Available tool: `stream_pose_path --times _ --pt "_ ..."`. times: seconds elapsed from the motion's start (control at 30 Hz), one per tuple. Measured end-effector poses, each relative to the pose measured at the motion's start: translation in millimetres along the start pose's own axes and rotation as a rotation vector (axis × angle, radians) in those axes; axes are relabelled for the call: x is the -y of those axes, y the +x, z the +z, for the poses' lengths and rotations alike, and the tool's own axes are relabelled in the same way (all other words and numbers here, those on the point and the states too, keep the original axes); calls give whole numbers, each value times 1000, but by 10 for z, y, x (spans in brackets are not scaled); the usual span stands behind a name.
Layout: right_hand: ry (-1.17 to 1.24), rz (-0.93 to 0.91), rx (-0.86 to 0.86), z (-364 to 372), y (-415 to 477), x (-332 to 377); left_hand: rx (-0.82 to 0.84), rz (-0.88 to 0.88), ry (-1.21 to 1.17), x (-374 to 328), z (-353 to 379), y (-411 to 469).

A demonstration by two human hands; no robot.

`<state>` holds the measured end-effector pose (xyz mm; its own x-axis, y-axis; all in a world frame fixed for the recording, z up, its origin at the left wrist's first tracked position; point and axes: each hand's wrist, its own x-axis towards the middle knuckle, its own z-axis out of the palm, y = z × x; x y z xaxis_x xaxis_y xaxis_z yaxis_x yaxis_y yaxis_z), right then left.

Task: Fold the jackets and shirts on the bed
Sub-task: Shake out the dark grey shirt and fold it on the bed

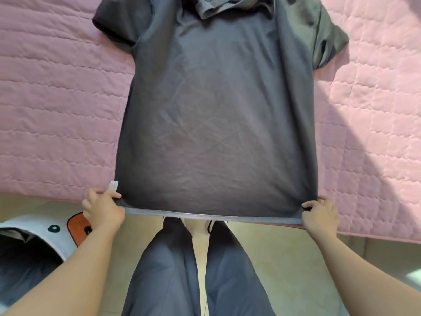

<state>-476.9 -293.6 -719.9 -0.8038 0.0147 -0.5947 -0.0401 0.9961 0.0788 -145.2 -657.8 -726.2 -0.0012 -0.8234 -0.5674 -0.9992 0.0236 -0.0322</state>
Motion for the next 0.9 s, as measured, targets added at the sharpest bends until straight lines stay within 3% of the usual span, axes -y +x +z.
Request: stream_pose_path --times 0.07,0.13,0.27,0.33,0.5,0.73,0.9 --pt "57 -2 -146 -76 -34 189 -136 67 5 -142 -47 -61" --pt "100 -147 -230 -115 -39 447 -229 236 -7 -338 -96 -90" --pt "183 -498 -90 -104 -13 1010 -166 636 11 -801 -123 -52" --pt "211 -574 -37 -99 11 1294 -142 715 40 -995 -98 52" --pt "298 -634 18 -177 158 2249 -49 399 -227 -1490 -353 761" --pt "344 -686 59 -276 357 3574 -122 361 -632 -1813 -767 1813" --pt "315 -786 68 -392 517 4446 -11 226 -916 -2139 -1133 2593"
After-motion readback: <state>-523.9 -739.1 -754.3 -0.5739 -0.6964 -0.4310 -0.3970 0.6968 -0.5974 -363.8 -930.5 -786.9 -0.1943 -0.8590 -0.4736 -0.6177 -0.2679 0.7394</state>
